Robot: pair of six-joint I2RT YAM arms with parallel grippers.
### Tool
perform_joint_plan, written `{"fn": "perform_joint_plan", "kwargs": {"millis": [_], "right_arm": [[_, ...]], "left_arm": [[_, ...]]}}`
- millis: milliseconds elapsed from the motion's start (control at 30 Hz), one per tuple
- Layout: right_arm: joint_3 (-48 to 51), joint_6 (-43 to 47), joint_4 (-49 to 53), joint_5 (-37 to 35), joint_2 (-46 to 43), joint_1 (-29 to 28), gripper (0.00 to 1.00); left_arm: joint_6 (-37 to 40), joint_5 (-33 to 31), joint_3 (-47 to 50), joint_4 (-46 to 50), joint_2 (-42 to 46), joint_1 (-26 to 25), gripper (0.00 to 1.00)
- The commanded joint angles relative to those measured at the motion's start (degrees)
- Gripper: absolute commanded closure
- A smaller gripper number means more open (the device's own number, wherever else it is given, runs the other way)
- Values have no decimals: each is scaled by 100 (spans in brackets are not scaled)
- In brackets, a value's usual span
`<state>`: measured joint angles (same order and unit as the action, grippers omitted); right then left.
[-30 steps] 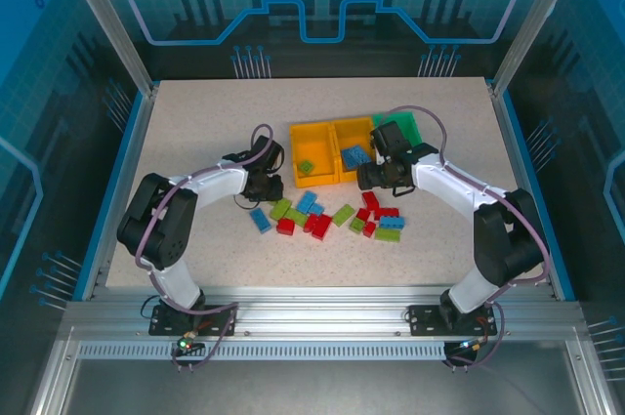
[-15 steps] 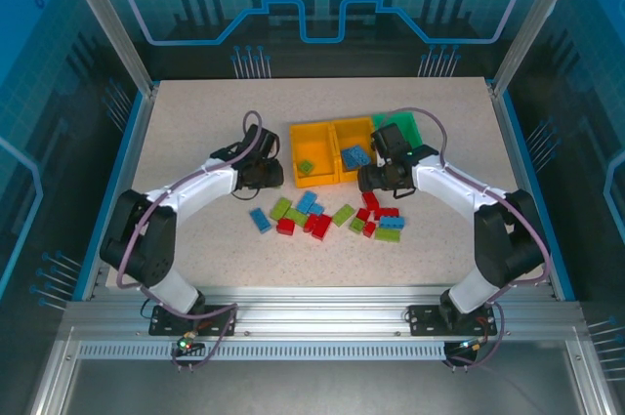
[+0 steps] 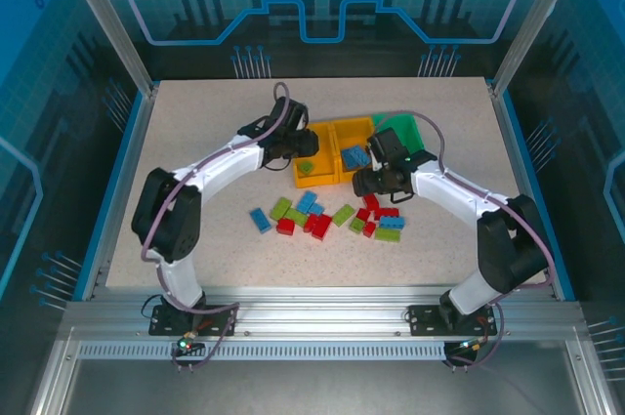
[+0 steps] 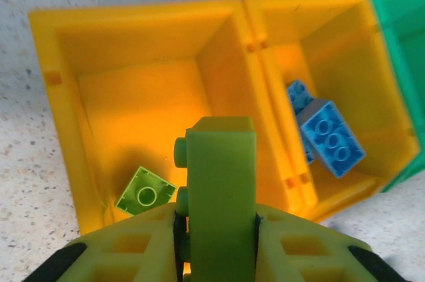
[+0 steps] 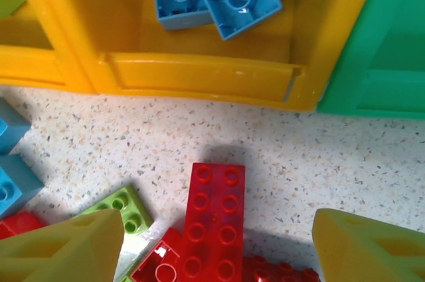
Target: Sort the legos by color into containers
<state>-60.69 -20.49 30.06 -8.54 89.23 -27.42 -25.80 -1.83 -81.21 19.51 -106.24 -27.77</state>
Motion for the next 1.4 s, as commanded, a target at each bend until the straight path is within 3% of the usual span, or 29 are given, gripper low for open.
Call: {"fn": "perform_joint_plan", "kwargs": {"millis": [0, 233, 633, 833, 1033, 1167, 1367], "right_arm": [[108, 163, 78, 97, -177, -146, 23], [286, 56, 212, 1, -226, -161, 25], [-68, 175, 466, 184, 722, -124, 37], [-153, 190, 394, 195, 959, -64, 47], [-139, 106, 377, 57, 447, -64, 72], [-200, 148, 450, -83, -92, 131, 75], [-287, 280, 237, -147, -632, 971, 76]], "left_arm": [[-178, 165, -335, 133, -256, 9, 68], [-303, 195, -428, 126, -360, -3, 54], [-294, -269, 745, -105, 959, -97, 18], [-285, -480, 1341, -16, 1579, -95, 11], [-344, -762, 1807, 44, 1840, -83, 9], [-357, -852, 2022, 61, 1948, -88, 7], [-395, -884, 2306, 196, 2017, -93, 7]]}}
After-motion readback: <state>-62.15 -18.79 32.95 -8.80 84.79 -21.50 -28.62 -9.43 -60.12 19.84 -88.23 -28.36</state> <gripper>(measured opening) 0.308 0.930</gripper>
